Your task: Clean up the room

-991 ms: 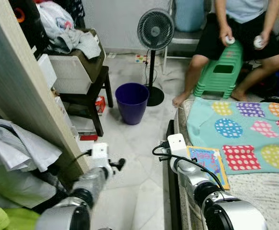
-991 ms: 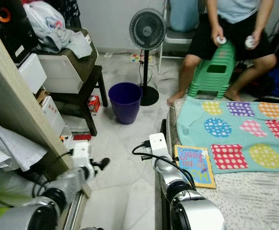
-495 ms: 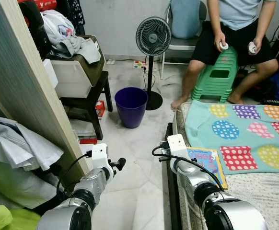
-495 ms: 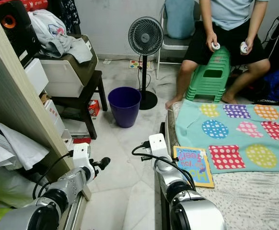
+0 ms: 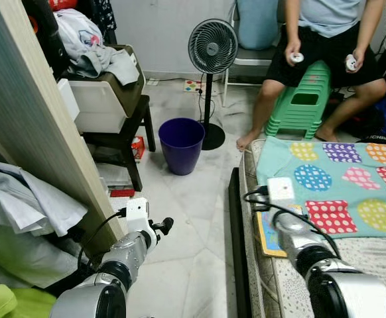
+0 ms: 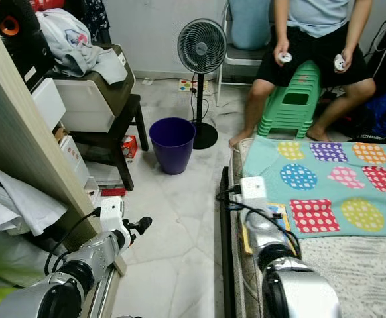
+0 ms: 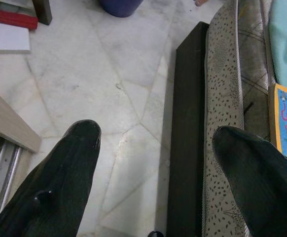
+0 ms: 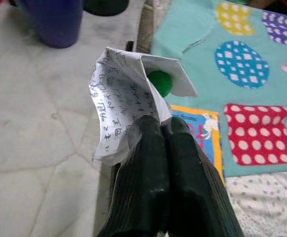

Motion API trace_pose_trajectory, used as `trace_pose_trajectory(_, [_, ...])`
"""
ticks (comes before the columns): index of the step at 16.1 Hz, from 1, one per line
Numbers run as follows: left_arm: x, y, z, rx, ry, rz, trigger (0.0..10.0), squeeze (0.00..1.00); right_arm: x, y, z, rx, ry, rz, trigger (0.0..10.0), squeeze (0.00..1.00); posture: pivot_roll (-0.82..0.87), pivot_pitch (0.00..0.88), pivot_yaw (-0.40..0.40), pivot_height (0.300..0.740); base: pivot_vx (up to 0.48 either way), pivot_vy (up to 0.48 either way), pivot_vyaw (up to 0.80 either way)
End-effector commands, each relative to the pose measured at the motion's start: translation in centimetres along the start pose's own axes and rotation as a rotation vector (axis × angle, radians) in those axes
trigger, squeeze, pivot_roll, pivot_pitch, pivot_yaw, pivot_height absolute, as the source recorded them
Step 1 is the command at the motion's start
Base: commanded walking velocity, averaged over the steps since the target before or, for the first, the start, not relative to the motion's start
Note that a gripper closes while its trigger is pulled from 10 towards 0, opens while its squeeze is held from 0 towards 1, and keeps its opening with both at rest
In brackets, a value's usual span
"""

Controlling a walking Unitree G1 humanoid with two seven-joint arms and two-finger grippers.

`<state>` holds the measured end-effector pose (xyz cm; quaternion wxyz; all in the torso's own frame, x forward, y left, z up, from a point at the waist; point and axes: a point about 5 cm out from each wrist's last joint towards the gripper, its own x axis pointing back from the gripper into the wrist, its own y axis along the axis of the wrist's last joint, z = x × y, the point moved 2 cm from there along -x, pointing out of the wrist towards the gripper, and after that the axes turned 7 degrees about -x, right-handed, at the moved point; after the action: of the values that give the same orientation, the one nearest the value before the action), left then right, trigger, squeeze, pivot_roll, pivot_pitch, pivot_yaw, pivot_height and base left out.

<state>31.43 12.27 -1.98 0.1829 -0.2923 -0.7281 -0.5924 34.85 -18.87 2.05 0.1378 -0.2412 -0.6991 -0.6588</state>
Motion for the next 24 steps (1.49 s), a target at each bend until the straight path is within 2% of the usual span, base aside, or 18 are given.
trace_pose_trajectory(1, [0.0, 0.1, 0.1, -0.006, 0.005, -0.001, 10.0, 0.00, -0.1, 0.5, -0.1, -0.046, -0.009, -0.006, 10.0, 0.00, -0.09, 0.000, -0.009, 0.740, 0.000, 0.000, 0.00])
trace_pose_trajectory(2, [0.0, 0.2, 0.2, -0.002, 0.007, -0.002, 10.0, 0.00, 0.0, 0.2, 0.0, -0.064, -0.004, 0.009, 10.0, 0.00, -0.09, 0.000, -0.009, 0.740, 0.240, 0.000, 0.00])
trace_pose_trajectory(5, [0.0, 0.2, 0.2, -0.001, 0.008, -0.002, 10.0, 0.00, 0.0, 0.3, 1.0, 0.014, 0.035, -0.001, 10.0, 0.00, -0.10, 0.000, -0.008, 0.740, 0.272, 0.000, 0.00])
trace_pose_trajectory(24, [0.0, 0.1, 0.3, -0.001, 0.013, 0.002, 10.0, 0.00, 0.0, 0.1, 1.3, 0.035, 0.049, 0.008, 10.0, 0.00, -0.10, 0.000, -0.005, 0.740, 0.308, 0.000, 0.02])
